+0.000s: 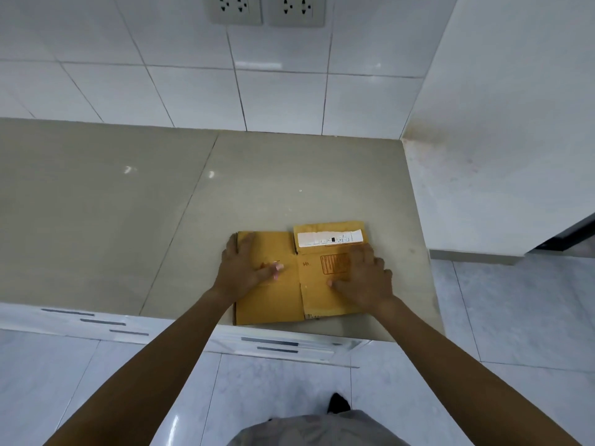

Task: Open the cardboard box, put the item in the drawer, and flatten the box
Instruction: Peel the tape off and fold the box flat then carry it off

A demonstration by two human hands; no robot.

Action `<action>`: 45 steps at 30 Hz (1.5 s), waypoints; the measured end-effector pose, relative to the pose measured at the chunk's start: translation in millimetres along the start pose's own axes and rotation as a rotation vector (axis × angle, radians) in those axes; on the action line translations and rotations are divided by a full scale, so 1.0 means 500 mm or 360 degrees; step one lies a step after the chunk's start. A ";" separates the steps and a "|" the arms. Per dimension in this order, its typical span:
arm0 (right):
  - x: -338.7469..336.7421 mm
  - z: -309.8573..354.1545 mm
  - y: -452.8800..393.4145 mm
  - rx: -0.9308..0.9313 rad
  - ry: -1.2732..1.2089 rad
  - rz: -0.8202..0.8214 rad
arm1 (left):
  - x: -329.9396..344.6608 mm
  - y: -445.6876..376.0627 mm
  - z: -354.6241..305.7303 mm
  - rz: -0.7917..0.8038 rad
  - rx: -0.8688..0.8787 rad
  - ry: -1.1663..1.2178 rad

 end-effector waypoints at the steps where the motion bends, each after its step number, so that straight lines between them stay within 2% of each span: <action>1: 0.006 0.014 0.000 -0.0115 0.0120 0.0008 | 0.006 -0.002 0.002 0.0023 0.0031 -0.0105; 3: 0.024 0.042 -0.007 -0.0395 0.0269 0.0089 | 0.020 -0.004 0.003 0.0079 0.0137 -0.0383; 5: 0.043 0.061 -0.016 -0.0555 0.0332 0.0252 | 0.037 -0.002 0.002 0.0181 0.0233 -0.0645; 9: 0.060 0.058 -0.035 -0.0569 0.0453 0.0415 | 0.061 -0.005 0.004 0.0342 0.0317 -0.0922; 16: 0.096 0.045 -0.038 -0.0559 0.0590 0.0431 | 0.062 -0.004 0.001 0.0376 0.0308 -0.1044; 23: 0.096 0.049 -0.052 -0.0487 0.0547 0.0679 | 0.060 -0.025 -0.022 0.0686 0.0073 -0.1350; 25: 0.078 0.050 -0.057 -0.0486 0.0329 0.0715 | 0.059 -0.025 -0.026 0.0679 0.0086 -0.1360; 27: 0.045 0.035 -0.063 -0.0407 -0.0275 0.0544 | 0.052 -0.018 -0.024 0.0626 0.0168 -0.1122; 29: 0.001 -0.004 -0.058 -0.0172 -0.0900 -0.0004 | 0.029 -0.011 -0.016 0.0364 0.0240 -0.0609; 30: -0.016 -0.031 -0.050 -0.0030 -0.0947 -0.0302 | 0.007 -0.011 -0.011 0.0130 0.0217 -0.0351; 31: -0.028 -0.054 -0.039 0.0103 -0.0847 -0.0488 | -0.015 -0.008 -0.002 -0.0089 0.0133 -0.0198; 32: -0.032 -0.072 -0.027 0.0212 -0.0729 -0.0580 | -0.032 0.000 0.006 -0.0278 0.0035 -0.0203; 34: -0.022 -0.097 -0.014 0.0343 -0.0670 -0.0554 | -0.045 0.029 0.015 -0.0403 -0.0164 -0.0498; 36: -0.014 -0.106 -0.009 0.0423 -0.0731 -0.0475 | -0.037 0.054 0.020 -0.0270 -0.0279 -0.0702; 38: -0.015 -0.108 -0.011 0.0445 -0.0810 -0.0439 | -0.024 0.062 0.018 -0.0113 -0.0315 -0.0703; 41: -0.020 -0.102 -0.022 0.0526 -0.1001 -0.0364 | -0.012 0.062 -0.005 -0.0047 -0.0258 -0.0712; 45: -0.028 -0.103 -0.039 0.0477 -0.1068 -0.0315 | 0.003 0.037 -0.006 0.0132 -0.0331 -0.0522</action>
Point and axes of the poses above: each hand's wrist, its own y-axis away from the middle knuckle, its own x-axis out of the palm, z = x × y, the point moved 4 cm from there along -y, towards the middle knuckle, and after that the axes turned 9 degrees about -x, right-handed, at the moved point
